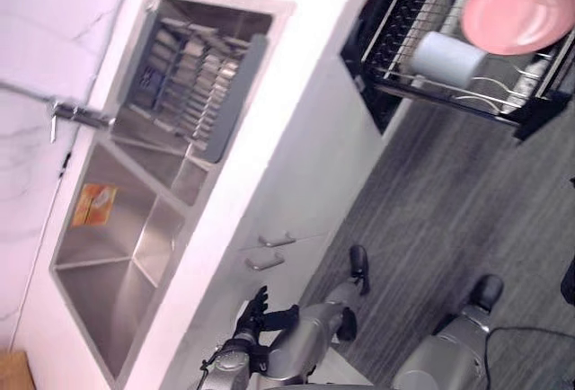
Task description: Walk over to the sink, pick up the cup, carry it to the dishwasher, place the cup inside the dishwasher, then close the dishwasher door
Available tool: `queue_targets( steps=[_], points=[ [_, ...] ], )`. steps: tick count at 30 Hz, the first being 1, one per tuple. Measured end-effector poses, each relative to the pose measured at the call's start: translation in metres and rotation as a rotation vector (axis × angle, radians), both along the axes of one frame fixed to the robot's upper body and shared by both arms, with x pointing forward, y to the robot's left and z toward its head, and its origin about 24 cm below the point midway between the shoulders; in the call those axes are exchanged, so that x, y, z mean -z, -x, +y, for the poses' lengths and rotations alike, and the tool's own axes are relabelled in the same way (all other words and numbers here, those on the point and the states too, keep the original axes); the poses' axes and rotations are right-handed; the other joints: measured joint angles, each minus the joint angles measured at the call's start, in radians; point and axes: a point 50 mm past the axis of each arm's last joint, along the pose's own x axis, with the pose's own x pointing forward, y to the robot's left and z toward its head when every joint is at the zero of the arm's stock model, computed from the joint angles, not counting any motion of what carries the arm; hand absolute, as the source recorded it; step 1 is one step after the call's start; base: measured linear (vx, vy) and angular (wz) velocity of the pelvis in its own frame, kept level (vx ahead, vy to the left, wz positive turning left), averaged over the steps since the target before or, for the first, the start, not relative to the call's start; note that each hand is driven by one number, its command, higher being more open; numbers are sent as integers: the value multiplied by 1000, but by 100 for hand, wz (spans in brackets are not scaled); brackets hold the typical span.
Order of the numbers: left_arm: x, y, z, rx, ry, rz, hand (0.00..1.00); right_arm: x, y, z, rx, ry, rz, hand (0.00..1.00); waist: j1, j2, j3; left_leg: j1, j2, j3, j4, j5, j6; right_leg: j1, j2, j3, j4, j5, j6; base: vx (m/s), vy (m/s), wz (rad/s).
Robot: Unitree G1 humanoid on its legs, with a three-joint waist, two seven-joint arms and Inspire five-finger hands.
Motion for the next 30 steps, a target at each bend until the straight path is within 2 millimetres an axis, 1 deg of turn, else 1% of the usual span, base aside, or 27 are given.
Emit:
queue_targets(
  steps=[2,3,5,9,11,14,15,16,18,19,20,21,23,25,27,28,29,30],
  points=[
    [0,1,-1,4,5,4,100,-8,1,-2,17,-5,2,0,0,2,-2,0,-17,-27,0,4,5,7,-19,-16,17,-7,6,30,4,45],
    [1,3,-1,9,16,11,100,-14,2,-4,34,-2,19,0,1,9,-7,1,-28,-55,1,9,12,26,-31,-45,25,-16,7,33,-31,47],
    [2,5,-1,13,27,17,100,-18,6,-8,61,19,46,0,5,13,-10,5,-41,-93,1,14,19,51,-48,-86,51,-36,6,45,-69,63],
    [3,7,3,5,40,23,100,-18,3,-6,64,52,87,0,18,12,-10,11,-64,-161,14,21,24,93,-81,-161,125,-98,1,8,-103,59],
    [4,9,7,-4,46,25,100,-18,-1,-2,52,57,90,0,29,13,-10,12,-69,-189,21,22,24,111,-93,-194,159,-125,0,-33,-142,49],
    [6,17,16,-32,40,32,100,-22,-15,13,25,108,116,0,62,12,-10,14,-70,-226,22,29,17,131,-103,-241,211,-169,0,-45,-128,40],
    [7,18,18,-36,39,36,100,-24,-16,15,24,121,118,0,65,12,-10,14,-70,-233,22,31,15,136,-104,-251,220,-177,-1,-49,-156,38],
    [7,20,20,-39,36,37,100,-26,-23,23,9,152,133,0,78,12,-10,14,-68,-245,22,34,10,146,-106,-273,237,-193,-3,-49,-156,34],
    [9,22,23,-18,28,50,100,-30,-32,35,-17,194,150,0,88,11,-9,17,-65,-254,22,35,9,159,-106,-292,253,-212,-9,-45,-152,28],
    [10,24,24,-7,24,60,100,-30,-35,38,-24,204,155,100,93,11,-9,18,-64,-254,22,36,8,162,-106,-295,256,-216,-10,-33,-152,23],
    [14,32,26,2,21,93,100,-29,-36,39,-10,204,158,100,96,9,-8,22,-59,-255,21,37,6,175,-102,-306,257,-219,-11,-18,-151,17],
    [18,44,29,4,10,134,100,-26,-38,39,-28,212,180,100,84,-1,0,30,-58,-255,21,37,6,187,-98,-306,255,-222,-17,-13,-143,14],
    [22,55,30,-3,11,172,100,-24,-39,41,-56,222,195,100,79,-10,8,40,-49,-253,20,37,6,203,-82,-308,241,-223,-18,-30,-126,1],
    [23,58,31,-19,16,179,100,-17,-43,44,-59,225,203,100,76,-29,23,47,-29,-246,16,37,5,212,-58,-310,228,-223,-18,-60,-135,-8],
    [21,56,38,-70,23,163,100,8,-50,52,-120,176,178,100,69,-74,58,72,-1,-238,2,38,-4,228,-27,-309,214,-225,-23,-68,-133,-17],
    [20,55,43,-129,42,147,100,34,-53,58,-177,96,132,100,68,-104,80,85,16,-236,2,32,-14,244,-4,-306,200,-230,-35,-67,-146,-15],
    [20,55,46,-145,46,144,100,46,-53,60,-193,66,117,100,66,-115,89,89,24,-234,2,31,-15,247,3,-304,195,-230,-38,-65,-144,-13],
    [20,55,50,-172,59,141,100,65,-53,64,-215,22,106,100,67,-122,94,89,34,-228,2,29,-18,248,16,-303,188,-228,-43,-55,-117,-9]
  ],
)
